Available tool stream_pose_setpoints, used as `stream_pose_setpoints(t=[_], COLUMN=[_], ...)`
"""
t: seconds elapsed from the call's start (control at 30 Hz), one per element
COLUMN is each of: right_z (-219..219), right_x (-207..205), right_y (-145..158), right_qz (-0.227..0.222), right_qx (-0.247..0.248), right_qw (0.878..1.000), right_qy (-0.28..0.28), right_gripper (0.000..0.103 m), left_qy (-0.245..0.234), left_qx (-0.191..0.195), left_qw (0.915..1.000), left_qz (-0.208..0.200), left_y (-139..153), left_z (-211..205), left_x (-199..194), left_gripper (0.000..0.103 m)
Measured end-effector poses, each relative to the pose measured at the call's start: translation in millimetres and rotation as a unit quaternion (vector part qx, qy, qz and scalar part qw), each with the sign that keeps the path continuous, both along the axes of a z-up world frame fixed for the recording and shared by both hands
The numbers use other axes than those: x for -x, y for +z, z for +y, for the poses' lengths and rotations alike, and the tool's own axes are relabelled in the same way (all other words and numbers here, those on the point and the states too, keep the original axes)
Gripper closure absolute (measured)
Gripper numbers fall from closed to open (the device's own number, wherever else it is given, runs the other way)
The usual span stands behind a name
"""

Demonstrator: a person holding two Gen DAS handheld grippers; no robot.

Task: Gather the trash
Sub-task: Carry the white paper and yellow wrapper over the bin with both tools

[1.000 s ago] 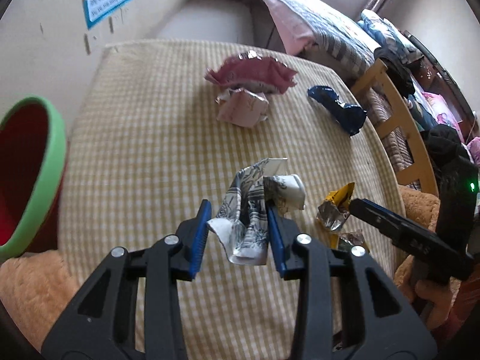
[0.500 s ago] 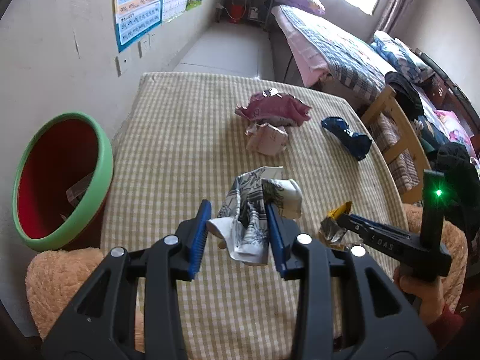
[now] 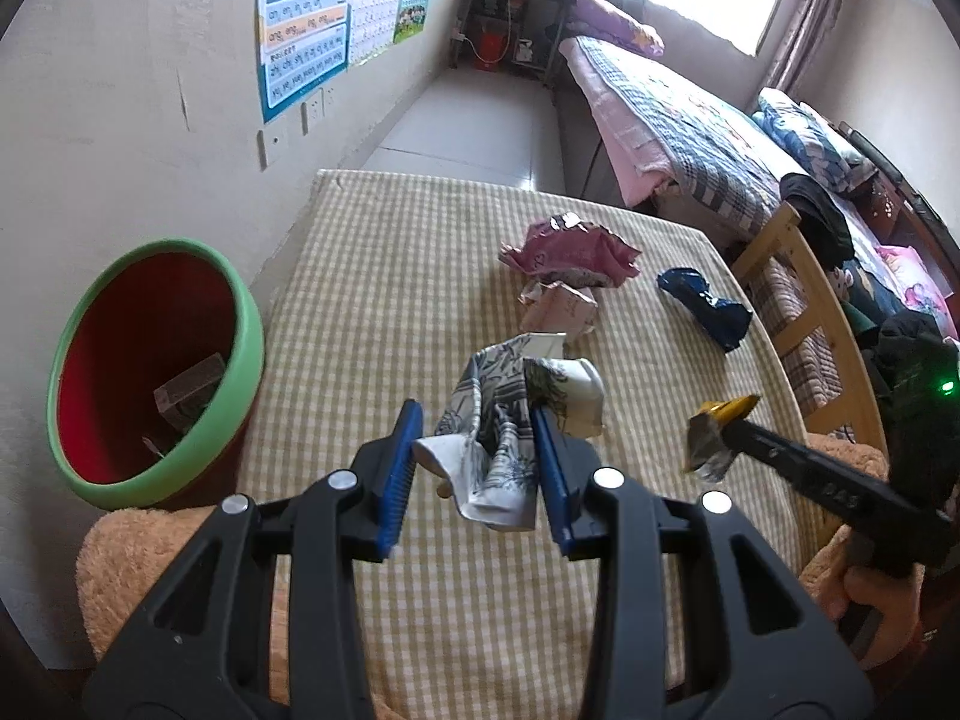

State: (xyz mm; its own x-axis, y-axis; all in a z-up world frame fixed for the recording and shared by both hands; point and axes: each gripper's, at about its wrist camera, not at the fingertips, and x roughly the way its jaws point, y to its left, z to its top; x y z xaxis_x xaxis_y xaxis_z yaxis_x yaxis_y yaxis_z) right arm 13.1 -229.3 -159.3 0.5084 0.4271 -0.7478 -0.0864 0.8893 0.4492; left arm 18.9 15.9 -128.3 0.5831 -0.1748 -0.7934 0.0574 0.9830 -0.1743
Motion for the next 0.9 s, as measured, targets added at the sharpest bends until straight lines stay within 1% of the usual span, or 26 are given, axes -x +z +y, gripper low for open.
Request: stream_pose_setpoints(t=[0.2, 0.4, 0.9], right_z=[17, 37, 88], right_x=[-3, -4, -14], right_y=[31, 47, 50], right_qz=[-0.038, -0.057, -0.057], right_qx=[0.005, 0.005, 0.009], right_qw=[0.999, 0.997, 0.994], right_qy=[0.022, 0.041, 0.092], right_gripper=[0.083, 0.083, 0.083], left_qy=[0.017, 0.030, 0.080], left_qx=[-0.004, -0.009, -0.008], left_qw=[0.9998, 0.9993, 0.9965], left_qz=[-0.013, -0.022, -0.023], left_y=[7, 10, 8], left_z=[14, 27, 75], left_x=[2, 5, 12], left_gripper=[0.068, 0.068, 0.068])
